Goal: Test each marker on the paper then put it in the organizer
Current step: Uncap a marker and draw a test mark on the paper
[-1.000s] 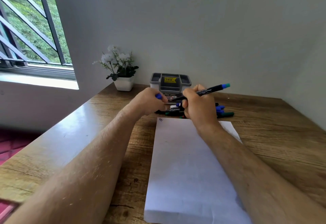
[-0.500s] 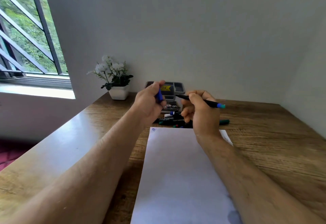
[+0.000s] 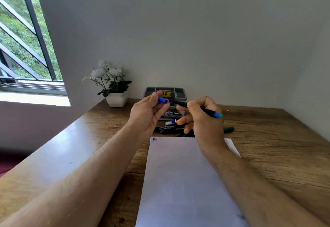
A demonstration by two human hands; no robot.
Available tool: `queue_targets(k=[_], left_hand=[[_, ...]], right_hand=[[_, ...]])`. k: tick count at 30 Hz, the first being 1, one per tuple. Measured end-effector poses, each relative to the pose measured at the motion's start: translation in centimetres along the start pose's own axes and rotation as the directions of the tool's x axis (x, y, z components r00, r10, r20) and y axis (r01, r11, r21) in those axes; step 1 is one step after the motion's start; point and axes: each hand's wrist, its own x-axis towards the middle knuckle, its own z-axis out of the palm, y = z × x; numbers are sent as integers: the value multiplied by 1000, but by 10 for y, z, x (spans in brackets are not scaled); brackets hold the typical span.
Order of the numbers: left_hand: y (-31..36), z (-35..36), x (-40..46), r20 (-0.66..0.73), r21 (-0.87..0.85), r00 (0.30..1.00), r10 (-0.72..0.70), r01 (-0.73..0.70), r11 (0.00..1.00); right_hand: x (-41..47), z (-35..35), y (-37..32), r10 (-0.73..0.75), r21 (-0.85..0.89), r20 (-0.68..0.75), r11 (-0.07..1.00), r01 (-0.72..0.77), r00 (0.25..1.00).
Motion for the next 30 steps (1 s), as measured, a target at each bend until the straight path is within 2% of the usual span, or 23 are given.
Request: queue_targets(k=[15,22,30], left_hand=[[-1,4,-4,-9,26,1000,-19,19,999],[-1,7,-6,20,41,1000,4,-5,999],[-1,2,-1,-10,36,998,56,-56,998]], right_hand=[[3,-4,3,-6,-51,-3,999,6,1000],[1,-2,4,-3,-85,25,996,5,1000],[3,-4,2,-30,-95,57,995,35,998]])
